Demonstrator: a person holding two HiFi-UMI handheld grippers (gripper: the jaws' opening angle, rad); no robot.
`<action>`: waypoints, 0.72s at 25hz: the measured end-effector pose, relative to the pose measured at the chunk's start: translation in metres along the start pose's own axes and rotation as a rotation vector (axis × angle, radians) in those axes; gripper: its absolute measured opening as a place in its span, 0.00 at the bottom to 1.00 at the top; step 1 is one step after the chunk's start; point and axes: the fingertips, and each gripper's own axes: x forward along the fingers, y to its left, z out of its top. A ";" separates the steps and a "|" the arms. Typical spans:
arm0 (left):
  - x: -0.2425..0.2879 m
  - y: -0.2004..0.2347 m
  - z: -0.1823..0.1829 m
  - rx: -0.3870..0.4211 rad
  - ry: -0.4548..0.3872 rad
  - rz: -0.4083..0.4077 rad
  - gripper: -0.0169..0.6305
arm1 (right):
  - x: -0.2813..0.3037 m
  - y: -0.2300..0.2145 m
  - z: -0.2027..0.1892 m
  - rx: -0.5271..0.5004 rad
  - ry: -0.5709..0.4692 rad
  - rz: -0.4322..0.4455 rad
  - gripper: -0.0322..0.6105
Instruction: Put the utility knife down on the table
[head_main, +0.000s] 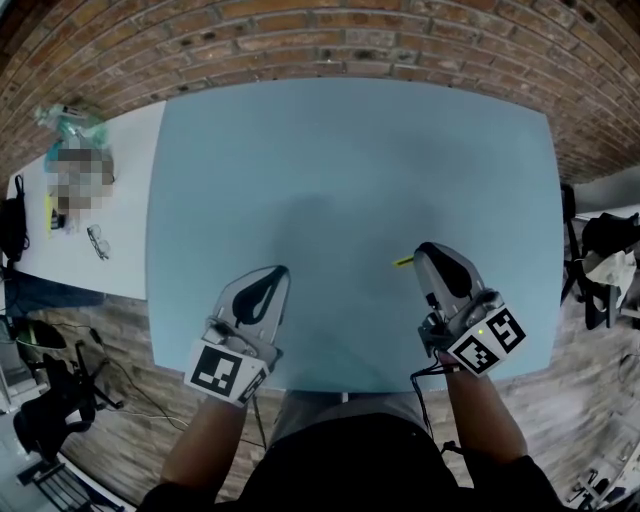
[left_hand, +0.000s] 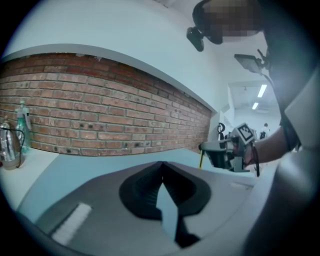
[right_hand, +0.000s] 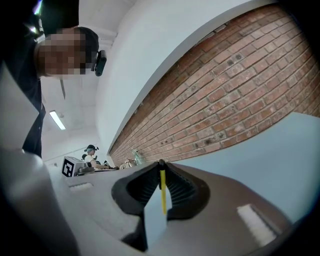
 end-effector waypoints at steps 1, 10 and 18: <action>0.001 0.002 -0.002 0.009 0.003 -0.003 0.03 | 0.002 0.000 -0.001 0.002 0.001 0.001 0.12; 0.009 0.013 -0.016 -0.008 0.030 0.005 0.03 | 0.014 -0.013 -0.017 0.005 0.049 -0.016 0.12; 0.016 0.014 -0.024 -0.023 0.044 0.001 0.03 | 0.021 -0.017 -0.031 0.026 0.070 -0.018 0.12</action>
